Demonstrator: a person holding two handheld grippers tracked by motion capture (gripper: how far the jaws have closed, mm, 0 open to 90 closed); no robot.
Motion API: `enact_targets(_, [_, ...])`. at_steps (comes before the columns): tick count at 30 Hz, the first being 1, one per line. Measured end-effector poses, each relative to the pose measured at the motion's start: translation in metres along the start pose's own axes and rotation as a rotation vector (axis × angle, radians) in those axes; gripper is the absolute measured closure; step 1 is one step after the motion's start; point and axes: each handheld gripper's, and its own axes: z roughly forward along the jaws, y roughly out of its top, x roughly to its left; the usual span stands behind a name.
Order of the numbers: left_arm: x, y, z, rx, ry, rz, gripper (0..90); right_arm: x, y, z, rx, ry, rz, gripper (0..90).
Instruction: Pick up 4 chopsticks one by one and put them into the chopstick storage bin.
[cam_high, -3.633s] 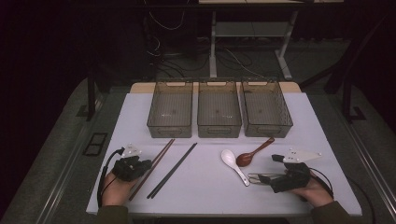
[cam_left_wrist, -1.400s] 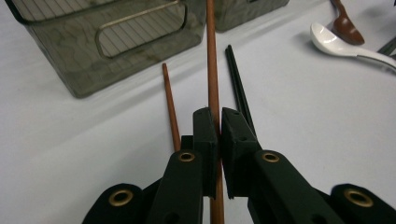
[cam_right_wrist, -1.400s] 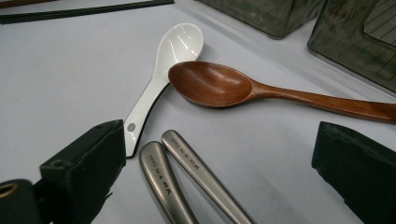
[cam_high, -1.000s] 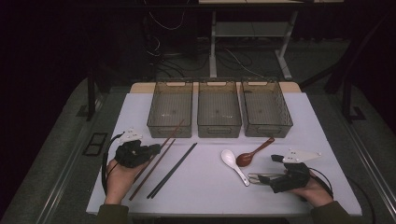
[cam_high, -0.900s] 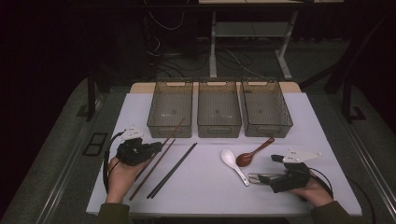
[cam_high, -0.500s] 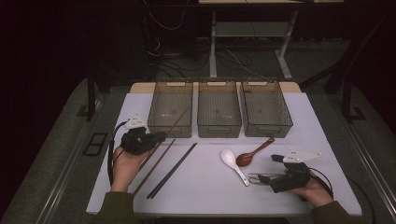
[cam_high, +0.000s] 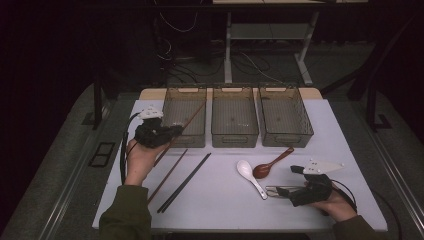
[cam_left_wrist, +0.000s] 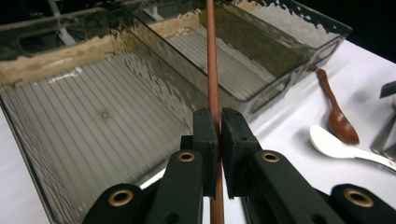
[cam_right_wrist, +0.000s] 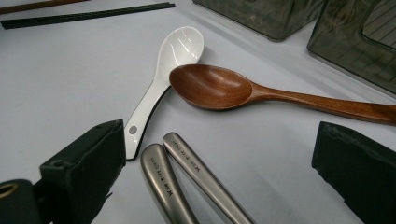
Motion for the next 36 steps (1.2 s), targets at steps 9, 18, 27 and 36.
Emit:
enact_targets(9, [0.012, 0.021, 0.017, -0.012, 0.013, -0.001, 84.3, 0.0, 0.0, 0.0, -0.001, 0.0, 0.0, 2.9])
enact_targets(18, [0.023, 0.045, 0.035, 0.01, 0.042, 0.034, 84.3, -0.001, 0.0, 0.0, -0.003, 0.001, 0.0, 2.9])
enact_targets(27, [0.043, 0.057, 0.056, 0.028, 0.078, 0.038, 84.3, -0.001, 0.0, 0.0, -0.009, 0.006, 0.003, 3.0])
enact_targets(36, [0.065, 0.06, 0.072, 0.02, 0.105, -0.021, 84.3, -0.001, 0.0, 0.0, -0.009, 0.007, 0.004, 2.9])
